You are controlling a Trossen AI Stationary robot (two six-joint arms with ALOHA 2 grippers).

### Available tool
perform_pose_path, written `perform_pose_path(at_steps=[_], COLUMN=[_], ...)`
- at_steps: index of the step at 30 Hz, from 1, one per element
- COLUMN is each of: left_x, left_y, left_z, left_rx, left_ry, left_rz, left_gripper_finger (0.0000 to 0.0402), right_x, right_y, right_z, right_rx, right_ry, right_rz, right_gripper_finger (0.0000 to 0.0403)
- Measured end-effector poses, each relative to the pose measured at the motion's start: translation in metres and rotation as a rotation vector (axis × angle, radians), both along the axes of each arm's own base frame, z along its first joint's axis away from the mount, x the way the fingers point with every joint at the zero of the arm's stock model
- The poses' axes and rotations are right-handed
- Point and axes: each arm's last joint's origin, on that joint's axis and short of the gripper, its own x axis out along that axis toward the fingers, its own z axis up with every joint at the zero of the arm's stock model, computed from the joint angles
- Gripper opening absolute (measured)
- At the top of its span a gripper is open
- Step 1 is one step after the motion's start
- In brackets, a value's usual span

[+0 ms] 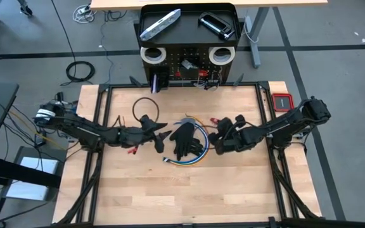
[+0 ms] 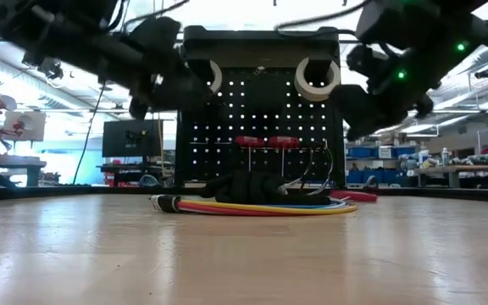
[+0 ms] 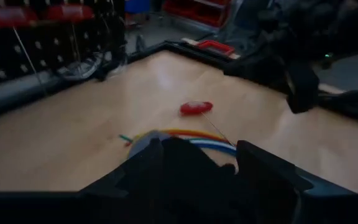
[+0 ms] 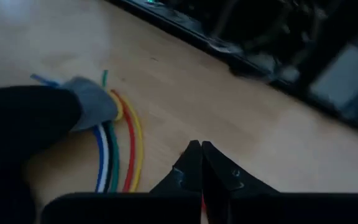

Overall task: Hang tools onto peg board
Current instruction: Hang the red allen wrench on the peg board

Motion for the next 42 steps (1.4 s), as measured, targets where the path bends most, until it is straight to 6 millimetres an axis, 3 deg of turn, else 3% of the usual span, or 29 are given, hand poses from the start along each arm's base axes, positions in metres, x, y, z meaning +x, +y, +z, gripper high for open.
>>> perform_pose_path(at_steps=[6, 10, 16, 22, 27, 35, 42], left_x=[-0.007, -0.007, -0.007, -0.007, -0.007, -0.007, -0.007], left_y=[0.006, 0.006, 0.005, 0.005, 0.005, 0.005, 0.005], left_z=[-0.007, -0.007, -0.007, -0.009, -0.009, -0.007, -0.007], left_rx=[-0.03, -0.012, -0.011, -0.016, -0.019, -0.034, -0.034], left_ry=[-0.08, -0.074, -0.065, -0.048, -0.049, -0.077, -0.078], left_rz=[-0.026, -0.031, -0.053, -0.074, -0.074, -0.072, -0.073], left_gripper_finger=[0.0211, 0.0211, 0.0211, 0.0211, 0.0211, 0.0211, 0.0211], right_x=[-0.007, -0.002, 0.01, 0.011, 0.009, 0.009, 0.008], right_y=[-0.018, -0.03, -0.055, -0.063, -0.069, -0.097, -0.101], right_z=[-0.017, -0.034, -0.058, -0.073, -0.073, -0.074, -0.063], right_rx=[0.195, 0.339, 0.343, 0.34, 0.344, 0.29, 0.335], right_ry=[-0.224, -0.252, -0.238, -0.242, -0.215, -0.106, -0.133], right_rz=[-0.244, -0.299, -0.377, -0.472, -0.482, -0.434, -0.407], right_gripper_finger=[0.007, 0.0125, 0.0183, 0.017, 0.0162, 0.0135, 0.0137])
